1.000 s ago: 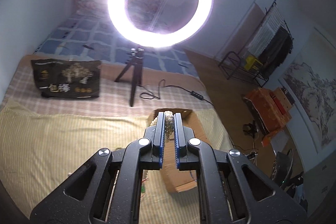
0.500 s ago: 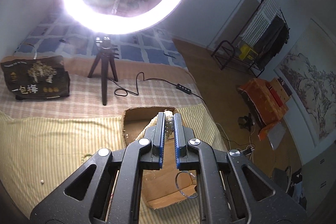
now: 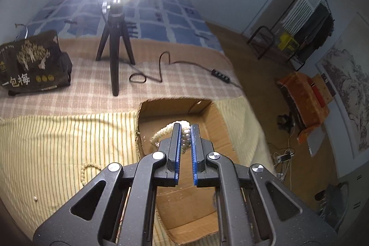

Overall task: Organize jewelry
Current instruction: 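Carry the necklace in the left tool while the right tool carries the bangle into the cardboard box, then open the left tool over the box while the right tool releases the bangle inside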

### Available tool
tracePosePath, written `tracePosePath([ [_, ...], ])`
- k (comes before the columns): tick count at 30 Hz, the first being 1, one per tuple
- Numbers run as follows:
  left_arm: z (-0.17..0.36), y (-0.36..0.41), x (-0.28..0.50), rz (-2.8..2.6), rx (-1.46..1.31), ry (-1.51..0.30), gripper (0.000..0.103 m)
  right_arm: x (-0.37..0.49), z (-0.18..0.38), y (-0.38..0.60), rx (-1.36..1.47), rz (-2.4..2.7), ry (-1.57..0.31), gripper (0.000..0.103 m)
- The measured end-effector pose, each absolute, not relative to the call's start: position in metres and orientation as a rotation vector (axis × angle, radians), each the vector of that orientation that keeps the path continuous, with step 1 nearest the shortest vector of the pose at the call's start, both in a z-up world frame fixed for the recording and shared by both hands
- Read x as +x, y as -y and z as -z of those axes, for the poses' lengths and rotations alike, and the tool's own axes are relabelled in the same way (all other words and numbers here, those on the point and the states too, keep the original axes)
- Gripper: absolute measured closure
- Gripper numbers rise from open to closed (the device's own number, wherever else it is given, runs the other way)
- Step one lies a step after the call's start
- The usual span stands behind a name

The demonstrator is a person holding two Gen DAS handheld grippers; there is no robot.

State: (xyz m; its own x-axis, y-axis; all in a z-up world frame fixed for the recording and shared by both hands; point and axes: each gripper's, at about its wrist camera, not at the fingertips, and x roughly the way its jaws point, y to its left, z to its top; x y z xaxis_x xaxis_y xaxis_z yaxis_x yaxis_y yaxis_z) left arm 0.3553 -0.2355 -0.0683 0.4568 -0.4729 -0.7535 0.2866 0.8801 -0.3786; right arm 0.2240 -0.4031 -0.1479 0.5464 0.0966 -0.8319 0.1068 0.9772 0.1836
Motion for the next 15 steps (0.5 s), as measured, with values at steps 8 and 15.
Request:
tracePosePath([
  [8,0.089,0.251,0.354,0.497,-0.164,-1.031,0.097,0.227,0.156,0.411,0.260,0.005,-1.011,0.102],
  [15,0.081,0.252,0.350,0.505,-0.150,-1.016,0.097,0.226,0.151,0.406,0.238,0.007,-0.988,0.061],
])
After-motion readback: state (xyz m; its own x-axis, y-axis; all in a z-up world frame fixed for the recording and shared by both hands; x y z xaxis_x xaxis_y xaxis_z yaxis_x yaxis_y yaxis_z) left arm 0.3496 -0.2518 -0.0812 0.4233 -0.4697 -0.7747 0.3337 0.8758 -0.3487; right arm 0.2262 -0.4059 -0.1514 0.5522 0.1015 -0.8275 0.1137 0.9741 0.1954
